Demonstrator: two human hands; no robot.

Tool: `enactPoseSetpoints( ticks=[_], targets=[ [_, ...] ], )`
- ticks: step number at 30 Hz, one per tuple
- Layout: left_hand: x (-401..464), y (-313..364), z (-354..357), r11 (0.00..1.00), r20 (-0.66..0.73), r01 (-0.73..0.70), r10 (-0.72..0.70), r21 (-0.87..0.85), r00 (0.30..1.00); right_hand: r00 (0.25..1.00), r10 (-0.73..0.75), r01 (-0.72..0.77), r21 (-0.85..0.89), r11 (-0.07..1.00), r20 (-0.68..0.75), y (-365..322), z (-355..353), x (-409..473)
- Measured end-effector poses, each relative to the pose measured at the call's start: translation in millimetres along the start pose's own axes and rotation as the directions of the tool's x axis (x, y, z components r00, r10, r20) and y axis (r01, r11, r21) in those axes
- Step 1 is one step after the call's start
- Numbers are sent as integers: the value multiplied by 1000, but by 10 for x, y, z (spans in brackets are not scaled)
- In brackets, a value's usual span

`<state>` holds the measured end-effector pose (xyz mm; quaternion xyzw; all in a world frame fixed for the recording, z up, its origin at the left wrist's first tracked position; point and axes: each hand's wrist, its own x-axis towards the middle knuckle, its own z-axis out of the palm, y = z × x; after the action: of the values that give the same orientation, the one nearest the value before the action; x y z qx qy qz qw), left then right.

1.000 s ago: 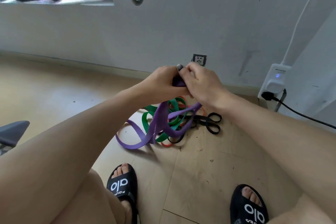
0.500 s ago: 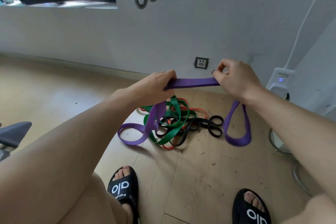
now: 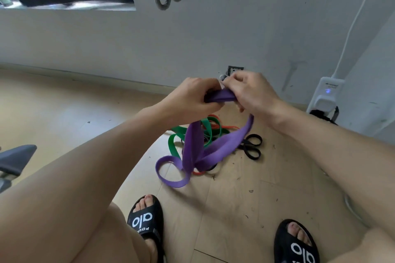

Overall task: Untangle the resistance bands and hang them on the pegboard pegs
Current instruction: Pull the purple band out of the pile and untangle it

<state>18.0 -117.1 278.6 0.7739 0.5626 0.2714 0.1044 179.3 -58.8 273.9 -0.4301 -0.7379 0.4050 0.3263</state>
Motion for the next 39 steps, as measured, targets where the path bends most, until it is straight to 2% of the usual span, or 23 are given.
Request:
enactPoseSetpoints(
  ticks=[5,9,11,13,16,19,20,22,24,27,31,34,36,37,39],
  targets=[
    [-61,-216,-82,997,65,75,-77,31,995,991,-8,27,141,990,-131,-91,-238,64],
    [-80,-301,-129,987,110,143,-151,73,982,976,55,-37,86,996,-213,7,-426,75],
    [-65,-248,-114,985,85,141,-150,97,985,985,99,-110,-71,991,-144,145,-451,72],
    [-24,-129,-103,993,8,101,-101,64,995,980,197,-195,-193,962,-6,286,-415,14],
    [48,60,-87,998,9,18,-18,60,1000,952,254,-262,24,965,169,234,-296,-103],
    [86,140,-45,996,46,-50,46,76,998,961,181,-232,253,939,210,9,-103,-103],
    [83,133,-40,998,21,-45,44,45,999,972,147,-189,240,952,184,-27,-41,-103],
    [73,112,-31,1000,-17,-17,17,-11,1000,994,69,-75,65,995,87,-60,-4,-97],
    [64,101,-23,1000,13,29,-29,-8,999,1000,12,-12,-68,998,-7,-47,-94,-51],
    [28,4,-49,997,95,74,-77,37,992,995,-30,18,-130,991,-95,-45,-289,39],
    [-41,-141,-92,982,168,186,-190,36,967,984,-24,2,-122,993,-178,17,-439,61],
    [-47,-136,-75,980,179,193,-198,47,964,991,12,-31,-142,989,-137,45,-441,47],
    [-35,-106,-82,981,141,194,-194,9,971,996,70,-82,-220,972,-61,58,-436,17],
    [-27,-77,-82,980,111,196,-193,-19,975,996,89,-88,-206,975,-7,50,-416,-16],
    [-1,44,-72,979,53,183,-179,-86,982,984,127,-130,21,991,124,11,-288,-87]
  ],
)
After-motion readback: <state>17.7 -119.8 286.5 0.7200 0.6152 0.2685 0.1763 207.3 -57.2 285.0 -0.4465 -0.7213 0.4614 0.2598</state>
